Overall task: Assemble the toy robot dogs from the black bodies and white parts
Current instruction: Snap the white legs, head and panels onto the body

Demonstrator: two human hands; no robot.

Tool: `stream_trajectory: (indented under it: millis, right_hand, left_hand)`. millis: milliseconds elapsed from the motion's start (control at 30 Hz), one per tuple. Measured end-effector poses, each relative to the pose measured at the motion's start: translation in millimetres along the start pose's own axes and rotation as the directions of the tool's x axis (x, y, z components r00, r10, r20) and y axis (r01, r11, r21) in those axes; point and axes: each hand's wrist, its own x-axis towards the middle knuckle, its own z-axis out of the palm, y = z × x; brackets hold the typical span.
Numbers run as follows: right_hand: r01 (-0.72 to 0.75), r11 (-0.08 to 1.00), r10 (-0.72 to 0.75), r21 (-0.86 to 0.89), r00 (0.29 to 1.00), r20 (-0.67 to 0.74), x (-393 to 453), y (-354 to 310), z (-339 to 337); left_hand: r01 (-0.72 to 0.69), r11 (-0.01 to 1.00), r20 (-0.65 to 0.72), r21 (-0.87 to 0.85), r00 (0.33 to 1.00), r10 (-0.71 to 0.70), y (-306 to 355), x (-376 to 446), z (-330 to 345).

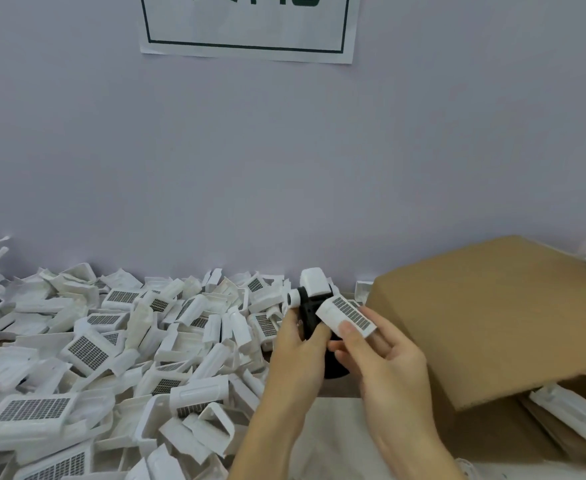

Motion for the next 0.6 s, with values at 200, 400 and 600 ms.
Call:
stream_trajectory:
  millis: [200,400,600]
  right_hand:
    - [0.128,0.873,-0.110,-0.471,0.992,0.066,-2.3,0.8,-2.3]
    - [0.201,0.730,-0.202,-0.653,0.977,0.075,0.0,1.2,-5.3]
    - [0.260,0.724,-0.251,-0.639,0.962,0.106,0.6,-1.3,-6.1]
  left_hand:
    - [0.053,0.997,-0.016,-0.049,0.998,-0.054,5.2,-1.8,-2.8]
    - [0.038,0.996,0.010,-0.082,0.999,-0.037,9.8,-3.6,-2.0]
    - [0.035,0.999,0.014,-0.005,0.999,-0.035,8.1,-7.0,0.3]
